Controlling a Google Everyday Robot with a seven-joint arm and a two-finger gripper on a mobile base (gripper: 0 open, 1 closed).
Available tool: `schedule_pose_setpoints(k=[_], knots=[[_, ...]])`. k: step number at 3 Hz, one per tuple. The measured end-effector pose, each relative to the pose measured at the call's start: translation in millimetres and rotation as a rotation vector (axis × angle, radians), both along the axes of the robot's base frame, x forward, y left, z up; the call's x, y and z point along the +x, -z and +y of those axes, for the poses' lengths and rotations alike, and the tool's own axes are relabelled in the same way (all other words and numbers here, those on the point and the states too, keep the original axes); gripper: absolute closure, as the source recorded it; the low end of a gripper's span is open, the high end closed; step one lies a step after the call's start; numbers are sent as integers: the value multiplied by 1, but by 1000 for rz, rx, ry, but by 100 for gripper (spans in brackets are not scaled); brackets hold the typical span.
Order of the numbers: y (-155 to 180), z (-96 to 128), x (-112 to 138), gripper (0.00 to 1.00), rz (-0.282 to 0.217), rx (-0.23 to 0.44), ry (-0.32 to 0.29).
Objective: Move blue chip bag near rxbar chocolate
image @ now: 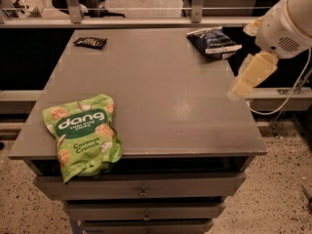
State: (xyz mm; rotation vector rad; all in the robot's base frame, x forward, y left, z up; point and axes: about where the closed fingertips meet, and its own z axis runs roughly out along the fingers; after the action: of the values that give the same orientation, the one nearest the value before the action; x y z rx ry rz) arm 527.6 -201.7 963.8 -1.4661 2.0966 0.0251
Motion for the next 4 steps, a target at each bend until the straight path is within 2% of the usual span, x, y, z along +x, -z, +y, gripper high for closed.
schedule_pose_setpoints(k=[1,2,3,4], knots=[[20,0,95,0,-98,148,79],[37,-5,152,0,-136,202,136],[57,-12,206,0,-139,255,220],[75,-22,243,0,-120,309,305]])
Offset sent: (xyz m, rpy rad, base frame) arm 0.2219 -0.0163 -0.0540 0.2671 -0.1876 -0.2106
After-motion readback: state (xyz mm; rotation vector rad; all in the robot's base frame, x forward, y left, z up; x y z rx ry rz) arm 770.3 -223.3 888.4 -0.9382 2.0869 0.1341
